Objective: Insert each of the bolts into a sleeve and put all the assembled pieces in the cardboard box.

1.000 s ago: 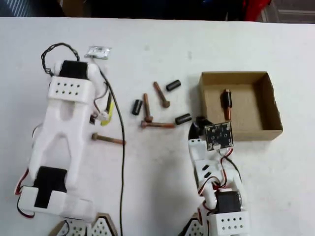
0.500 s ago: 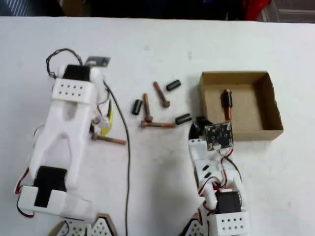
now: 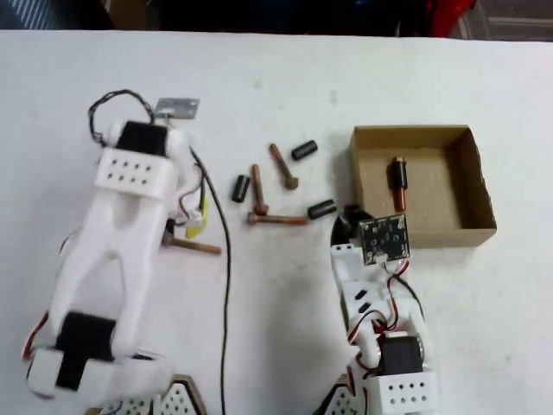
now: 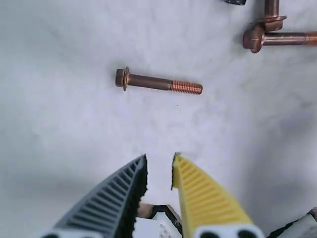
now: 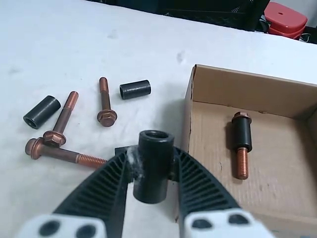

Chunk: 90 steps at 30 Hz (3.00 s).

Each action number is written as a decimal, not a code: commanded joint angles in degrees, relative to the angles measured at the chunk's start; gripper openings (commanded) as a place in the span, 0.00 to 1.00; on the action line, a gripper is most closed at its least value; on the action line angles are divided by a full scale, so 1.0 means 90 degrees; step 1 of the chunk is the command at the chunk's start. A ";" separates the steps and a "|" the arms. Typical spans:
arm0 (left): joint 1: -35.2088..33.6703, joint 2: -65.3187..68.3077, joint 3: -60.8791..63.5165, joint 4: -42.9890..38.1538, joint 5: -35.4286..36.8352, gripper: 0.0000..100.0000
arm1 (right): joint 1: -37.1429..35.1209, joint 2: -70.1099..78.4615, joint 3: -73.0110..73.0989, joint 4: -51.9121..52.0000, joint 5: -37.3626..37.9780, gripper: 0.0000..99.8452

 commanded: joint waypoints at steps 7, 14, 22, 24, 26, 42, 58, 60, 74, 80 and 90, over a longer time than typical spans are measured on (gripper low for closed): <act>0.0034 -0.1705 0.1455 -0.0205 0.0078 0.11 | 0.0034 -0.0073 0.0059 0.0015 0.0000 0.02; -0.0161 -0.1744 0.3155 -0.2510 0.0996 0.12 | 0.0044 -0.0073 0.0059 0.0015 0.0000 0.02; -0.0659 -0.1753 0.4523 -0.4904 0.2745 0.12 | 0.0044 -0.0073 0.0059 0.0024 0.0000 0.02; -0.0698 -0.1744 0.4718 -0.5197 0.2784 0.12 | 0.0044 -0.0073 0.0059 0.0024 0.0000 0.02; -0.0698 -0.1773 0.4835 -0.5314 0.2755 0.12 | 0.0034 -0.0073 0.0059 0.0024 0.0000 0.02; -0.0689 -0.1734 0.5558 -0.6300 0.4112 0.12 | 0.0044 -0.0073 0.0059 0.0024 0.0000 0.02; -0.0708 -0.1734 0.6076 -0.7219 0.4122 0.12 | 0.0063 -0.0073 0.0059 0.0024 0.0000 0.02; -0.0708 -0.1724 0.6076 -0.7219 0.4132 0.12 | 0.0063 -0.0073 0.0059 0.0024 0.0000 0.02; -0.0904 -0.1617 0.6134 -0.7258 0.4122 0.12 | 0.0073 -0.0073 0.0059 0.0024 0.0000 0.02; -0.0904 -0.0415 0.5431 -0.7131 0.4122 0.12 | 0.0073 -0.0073 0.0059 0.0024 0.0000 0.02; -0.0904 0.0777 0.4337 -0.6525 0.4093 0.11 | 0.0073 -0.0073 0.0059 0.0024 0.0000 0.02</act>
